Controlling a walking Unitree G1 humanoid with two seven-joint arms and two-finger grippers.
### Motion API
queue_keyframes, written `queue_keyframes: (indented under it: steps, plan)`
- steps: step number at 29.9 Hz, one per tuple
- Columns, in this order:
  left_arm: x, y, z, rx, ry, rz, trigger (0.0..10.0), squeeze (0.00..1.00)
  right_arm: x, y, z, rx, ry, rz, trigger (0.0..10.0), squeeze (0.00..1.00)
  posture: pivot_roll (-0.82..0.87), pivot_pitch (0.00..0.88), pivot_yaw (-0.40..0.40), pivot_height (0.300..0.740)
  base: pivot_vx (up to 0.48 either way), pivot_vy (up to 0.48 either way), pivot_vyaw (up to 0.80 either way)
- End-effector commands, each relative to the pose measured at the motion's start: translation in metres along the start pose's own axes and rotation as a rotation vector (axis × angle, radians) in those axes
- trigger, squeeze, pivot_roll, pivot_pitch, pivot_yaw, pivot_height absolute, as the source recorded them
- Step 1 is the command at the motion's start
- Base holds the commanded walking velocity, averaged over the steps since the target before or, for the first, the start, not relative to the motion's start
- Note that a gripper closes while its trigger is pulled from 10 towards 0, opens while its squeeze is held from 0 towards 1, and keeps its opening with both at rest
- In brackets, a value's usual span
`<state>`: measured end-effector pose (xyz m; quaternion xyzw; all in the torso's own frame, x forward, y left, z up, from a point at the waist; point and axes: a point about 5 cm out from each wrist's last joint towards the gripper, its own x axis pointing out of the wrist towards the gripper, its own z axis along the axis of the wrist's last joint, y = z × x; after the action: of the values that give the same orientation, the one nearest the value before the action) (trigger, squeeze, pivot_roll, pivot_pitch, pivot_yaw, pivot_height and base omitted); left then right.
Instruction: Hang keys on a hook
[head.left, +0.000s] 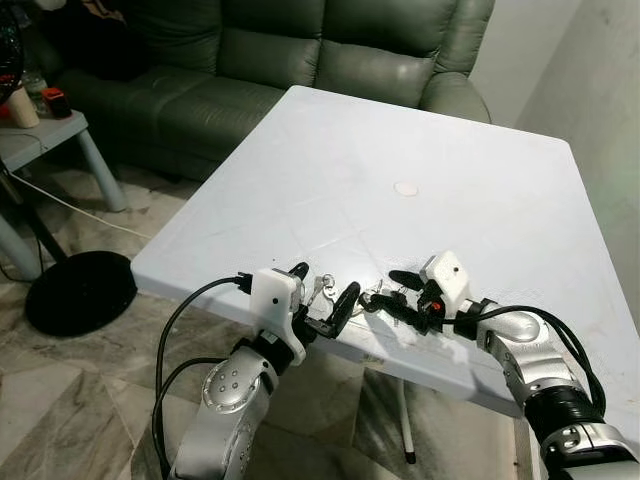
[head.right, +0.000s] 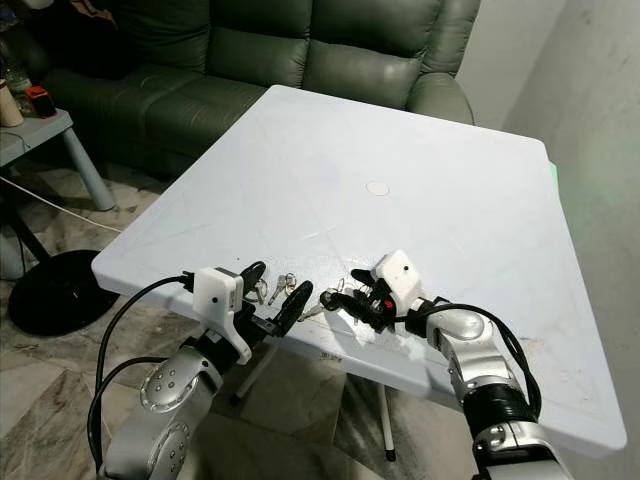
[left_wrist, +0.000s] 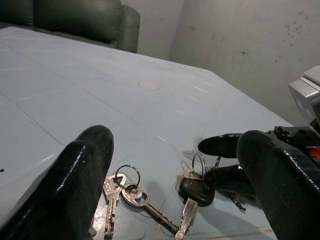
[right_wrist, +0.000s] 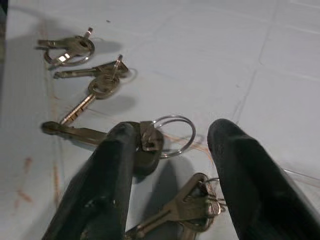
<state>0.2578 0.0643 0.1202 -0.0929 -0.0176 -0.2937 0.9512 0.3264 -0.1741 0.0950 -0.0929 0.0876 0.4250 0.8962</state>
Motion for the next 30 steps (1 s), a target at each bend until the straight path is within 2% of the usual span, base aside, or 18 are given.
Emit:
queue_keyframes:
  steps: [1,4,8,13,15,19,20,21,22,23,24,26,27,28,29,30]
  plan:
    - [0.004,-0.006,0.006,-0.009,-0.022,-0.018,10.0,0.0,-0.004,-0.003,-0.001,0.011,-0.006,-0.007,0.0,0.0,0.06,0.08,-0.094,0.74,0.0,0.0,0.0]
    - [0.005,-0.006,0.006,-0.008,-0.022,-0.018,10.0,0.0,-0.003,-0.003,-0.001,-0.001,-0.007,-0.003,0.0,0.0,0.06,0.079,-0.094,0.74,0.0,0.0,0.0]
    - [0.004,-0.006,0.005,-0.008,-0.021,-0.017,10.0,0.0,-0.001,0.001,-0.001,0.028,-0.025,0.033,0.0,0.0,0.06,0.079,-0.094,0.74,0.0,0.0,0.0]
    - [0.004,-0.005,0.005,-0.009,-0.02,-0.015,10.0,0.0,0.003,0.002,-0.001,0.05,-0.027,0.009,0.2,0.0,0.06,0.077,-0.096,0.74,0.0,0.0,0.0]
    - [0.004,-0.006,0.005,-0.01,-0.021,-0.015,10.0,0.0,0.005,0.006,-0.001,0.069,-0.044,0.035,0.0,0.0,0.06,0.076,-0.097,0.74,0.0,0.0,0.0]
    - [0.005,-0.006,0.004,-0.013,-0.022,-0.014,10.0,0.0,0.007,0.007,-0.003,0.073,-0.03,0.009,0.0,0.0,0.06,0.074,-0.098,0.74,0.0,0.0,0.0]
    - [0.005,-0.006,0.004,-0.013,-0.022,-0.014,10.0,0.0,0.008,0.008,-0.003,0.075,-0.027,-0.002,1.9,0.0,0.06,0.073,-0.099,0.74,0.0,0.0,0.0]
    - [0.005,-0.006,0.004,-0.014,-0.023,-0.014,10.0,0.0,0.008,0.009,-0.002,0.077,-0.035,0.003,0.0,0.0,0.06,0.072,-0.099,0.74,0.0,0.0,0.0]
    - [0.005,-0.006,0.004,-0.014,-0.023,-0.014,10.0,0.0,0.008,0.009,-0.002,0.077,-0.035,0.003,0.0,0.0,0.06,0.072,-0.099,0.74,0.0,0.0,0.0]
    - [0.005,-0.006,0.004,-0.015,-0.023,-0.015,10.0,0.0,0.008,0.009,-0.002,0.081,-0.035,-0.005,0.1,0.0,0.06,0.071,-0.099,0.74,0.0,0.0,0.0]
    - [0.005,-0.007,0.004,-0.015,-0.023,-0.015,10.0,0.0,0.009,0.009,-0.002,0.083,-0.034,-0.013,2.0,0.0,0.06,0.072,-0.099,0.74,0.0,0.0,0.0]
    - [0.005,-0.007,0.004,-0.016,-0.024,-0.017,10.0,0.0,0.01,0.008,-0.001,0.089,-0.034,-0.025,2.7,0.0,0.06,0.068,-0.1,0.74,0.0,0.0,0.0]
    - [0.005,-0.008,0.004,-0.018,-0.024,-0.017,10.0,0.0,0.01,0.009,-0.001,0.091,-0.037,-0.028,2.0,0.0,0.06,0.068,-0.101,0.74,0.0,0.0,0.0]
    - [0.005,-0.008,0.004,-0.019,-0.024,-0.018,10.0,0.0,0.01,0.009,-0.001,0.092,-0.039,-0.031,2.0,0.0,0.06,0.068,-0.101,0.74,0.0,0.0,0.0]
    - [0.006,-0.008,0.004,-0.02,-0.023,-0.018,10.0,0.0,0.011,0.009,0.0,0.085,-0.041,-0.039,0.9,0.0,0.06,0.066,-0.1,0.74,0.0,0.0,0.0]
    - [0.006,-0.009,0.004,-0.021,-0.023,-0.019,10.0,0.0,0.012,0.008,0.0,0.073,-0.03,-0.06,1.8,0.0,0.06,0.066,-0.1,0.74,0.0,0.0,0.0]
